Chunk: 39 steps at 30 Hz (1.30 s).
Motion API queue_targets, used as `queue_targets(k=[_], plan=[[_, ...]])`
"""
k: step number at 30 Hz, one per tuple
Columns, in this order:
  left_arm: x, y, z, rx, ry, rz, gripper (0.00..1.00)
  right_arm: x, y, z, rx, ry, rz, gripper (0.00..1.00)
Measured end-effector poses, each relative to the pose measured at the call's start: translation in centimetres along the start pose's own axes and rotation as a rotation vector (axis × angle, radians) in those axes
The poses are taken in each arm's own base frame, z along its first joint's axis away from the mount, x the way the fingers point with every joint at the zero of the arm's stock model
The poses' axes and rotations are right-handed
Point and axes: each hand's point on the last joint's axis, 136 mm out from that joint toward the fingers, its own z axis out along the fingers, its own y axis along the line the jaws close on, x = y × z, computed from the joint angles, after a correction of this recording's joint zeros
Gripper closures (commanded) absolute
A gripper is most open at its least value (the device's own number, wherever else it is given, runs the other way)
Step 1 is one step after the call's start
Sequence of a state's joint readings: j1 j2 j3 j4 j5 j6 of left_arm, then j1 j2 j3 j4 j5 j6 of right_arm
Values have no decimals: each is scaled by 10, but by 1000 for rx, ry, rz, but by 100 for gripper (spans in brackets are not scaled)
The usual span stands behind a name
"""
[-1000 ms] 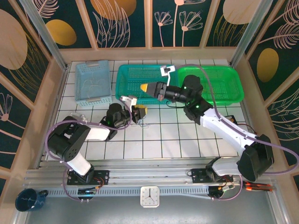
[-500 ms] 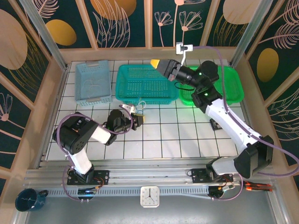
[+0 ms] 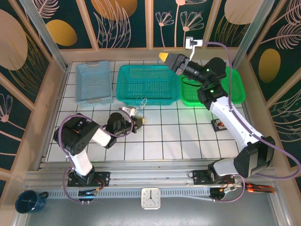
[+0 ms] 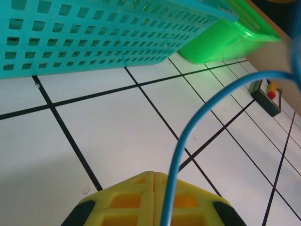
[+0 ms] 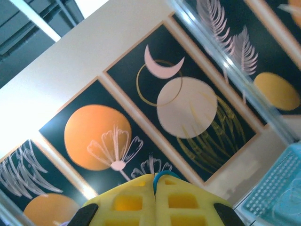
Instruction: Untangle the cables
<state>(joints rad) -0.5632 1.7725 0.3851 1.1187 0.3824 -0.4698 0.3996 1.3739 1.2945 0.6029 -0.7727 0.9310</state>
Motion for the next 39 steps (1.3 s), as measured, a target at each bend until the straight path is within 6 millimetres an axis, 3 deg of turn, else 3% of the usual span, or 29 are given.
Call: queue_targets(k=[7, 14, 17, 24, 33, 39], plan=[[7, 2, -4, -8, 14, -13, 100, -58, -8, -37, 71, -124, -69, 100], [8, 3, -4, -11, 14, -13, 100, -80, 3, -56, 75, -177, -110, 100], [10, 4, -4, -14, 17, -15, 100, -96, 3, -67, 95, -208, -127, 100], [17, 9, -5, -29, 34, -24, 100, -142, 24, -83, 82, -279, -212, 100], [20, 13, -5, -46, 38, -27, 100, -178, 15, -100, 111, -339, -247, 100], [28, 17, -4, -56, 57, -36, 100, -203, 27, -112, 102, -389, -306, 100]])
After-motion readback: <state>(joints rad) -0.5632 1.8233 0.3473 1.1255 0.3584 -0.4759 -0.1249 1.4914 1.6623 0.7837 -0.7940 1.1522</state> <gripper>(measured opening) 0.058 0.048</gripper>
